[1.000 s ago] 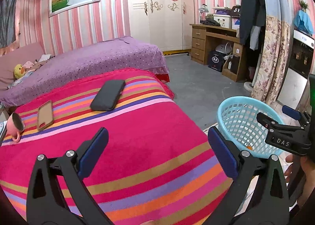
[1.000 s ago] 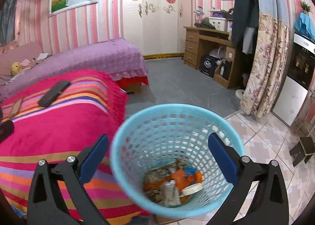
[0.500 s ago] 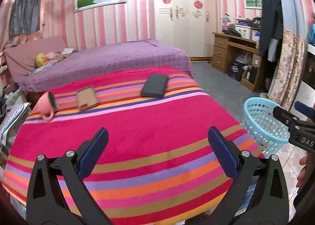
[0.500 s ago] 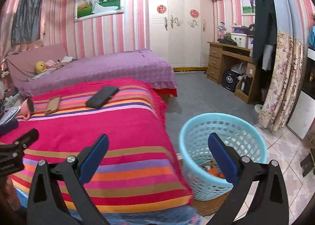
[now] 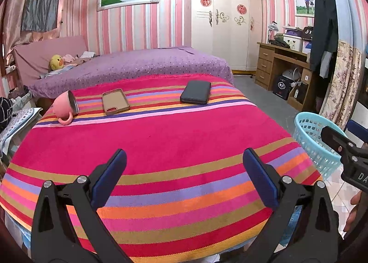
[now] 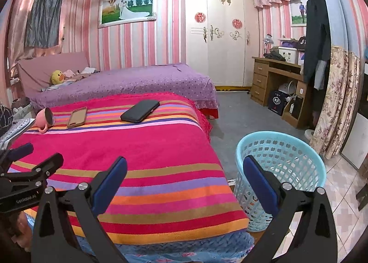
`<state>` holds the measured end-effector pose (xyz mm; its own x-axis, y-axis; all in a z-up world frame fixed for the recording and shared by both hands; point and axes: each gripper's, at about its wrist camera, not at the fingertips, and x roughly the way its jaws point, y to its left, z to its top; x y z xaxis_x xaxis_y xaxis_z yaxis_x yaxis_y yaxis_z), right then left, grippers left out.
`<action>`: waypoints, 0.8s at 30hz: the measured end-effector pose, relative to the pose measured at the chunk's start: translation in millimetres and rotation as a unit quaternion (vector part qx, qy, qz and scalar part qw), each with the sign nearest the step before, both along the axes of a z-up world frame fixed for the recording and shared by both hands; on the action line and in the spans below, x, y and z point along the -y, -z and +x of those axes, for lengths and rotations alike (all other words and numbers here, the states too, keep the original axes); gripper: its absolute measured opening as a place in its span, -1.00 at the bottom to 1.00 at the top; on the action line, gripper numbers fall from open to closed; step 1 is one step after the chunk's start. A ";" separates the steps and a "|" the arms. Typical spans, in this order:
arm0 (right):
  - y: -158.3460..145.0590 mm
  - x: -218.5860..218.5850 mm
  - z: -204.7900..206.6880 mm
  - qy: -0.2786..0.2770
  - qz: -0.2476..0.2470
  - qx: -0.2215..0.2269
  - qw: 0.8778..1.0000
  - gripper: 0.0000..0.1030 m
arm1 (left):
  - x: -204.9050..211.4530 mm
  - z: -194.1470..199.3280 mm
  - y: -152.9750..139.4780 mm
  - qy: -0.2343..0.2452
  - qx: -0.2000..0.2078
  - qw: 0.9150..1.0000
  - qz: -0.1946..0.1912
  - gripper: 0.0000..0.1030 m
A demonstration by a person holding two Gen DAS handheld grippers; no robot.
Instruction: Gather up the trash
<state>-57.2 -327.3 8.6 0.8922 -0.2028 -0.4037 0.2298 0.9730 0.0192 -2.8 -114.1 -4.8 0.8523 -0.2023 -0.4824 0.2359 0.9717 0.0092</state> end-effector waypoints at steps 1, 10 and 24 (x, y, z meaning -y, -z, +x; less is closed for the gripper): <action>0.2 -1.3 -0.1 -0.001 -0.001 0.001 1.000 0.91 | -0.4 -0.4 0.3 -0.001 0.002 1.000 0.000 0.90; 4.7 -6.1 -1.9 -0.001 -0.011 0.008 1.000 0.91 | 5.4 -3.4 1.6 0.006 0.010 1.000 -0.002 0.90; 6.4 0.5 -5.0 0.001 -0.006 0.014 1.000 0.91 | 12.6 -9.5 2.0 0.003 0.025 1.000 -0.001 0.89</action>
<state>-62.1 -327.8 2.2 0.9025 -0.2092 -0.3765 0.2315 0.9727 0.0143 -12.3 -126.7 -6.9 0.8742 -0.2092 -0.4383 0.2416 0.9702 0.0187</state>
